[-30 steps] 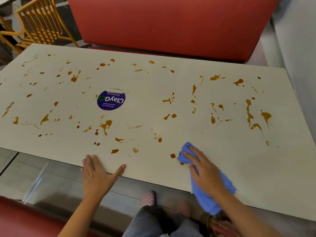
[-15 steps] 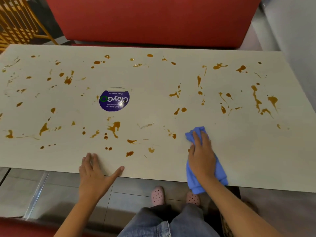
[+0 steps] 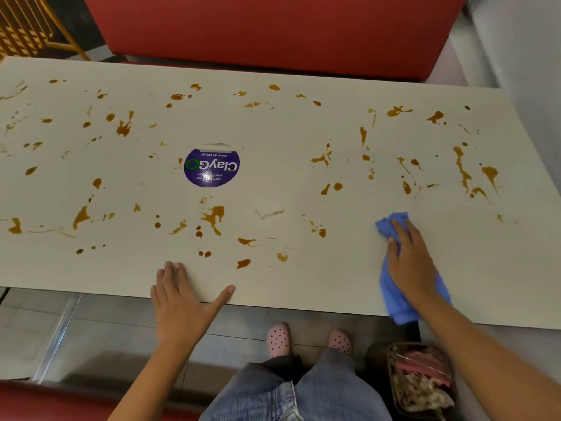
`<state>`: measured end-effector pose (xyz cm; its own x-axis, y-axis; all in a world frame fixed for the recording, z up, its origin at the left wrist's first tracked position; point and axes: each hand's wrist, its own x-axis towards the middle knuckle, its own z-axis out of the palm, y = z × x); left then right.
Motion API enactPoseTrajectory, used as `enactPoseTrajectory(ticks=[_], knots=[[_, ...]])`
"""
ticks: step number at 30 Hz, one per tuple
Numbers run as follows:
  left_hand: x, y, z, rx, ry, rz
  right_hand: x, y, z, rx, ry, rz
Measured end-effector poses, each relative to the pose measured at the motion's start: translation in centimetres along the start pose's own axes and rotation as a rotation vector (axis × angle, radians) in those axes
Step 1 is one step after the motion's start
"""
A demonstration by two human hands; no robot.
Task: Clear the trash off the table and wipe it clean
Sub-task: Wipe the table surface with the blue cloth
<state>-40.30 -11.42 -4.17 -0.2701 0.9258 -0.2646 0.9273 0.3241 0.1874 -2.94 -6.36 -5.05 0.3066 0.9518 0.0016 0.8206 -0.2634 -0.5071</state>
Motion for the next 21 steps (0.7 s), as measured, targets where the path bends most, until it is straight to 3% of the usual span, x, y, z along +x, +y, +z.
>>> enactPoseTrajectory(ticks=[3, 7, 11, 14, 17, 21], knots=[[-0.1, 0.1, 0.0, -0.015, 0.004, 0.0, 0.0, -4.3, 2.5, -0.002, 0.056, 0.078], [-0.1, 0.0, -0.2, -0.018, -0.01, -0.003, -2.5, -7.4, 4.7, 0.045, -0.001, -0.093], [-0.1, 0.1, -0.1, -0.022, -0.013, -0.009, -4.7, -4.8, 3.4, 0.082, -0.143, -0.335], [-0.1, 0.1, -0.2, -0.029, -0.01, -0.004, -4.1, -1.3, 0.8, 0.103, -0.241, -0.4], [-0.1, 0.1, -0.2, -0.024, -0.013, -0.006, -2.1, 0.5, -0.5, 0.095, -0.193, -0.349], [-0.1, 0.1, 0.0, -0.028, 0.001, -0.013, 0.0, -2.8, 1.9, 0.039, -0.045, -0.064]])
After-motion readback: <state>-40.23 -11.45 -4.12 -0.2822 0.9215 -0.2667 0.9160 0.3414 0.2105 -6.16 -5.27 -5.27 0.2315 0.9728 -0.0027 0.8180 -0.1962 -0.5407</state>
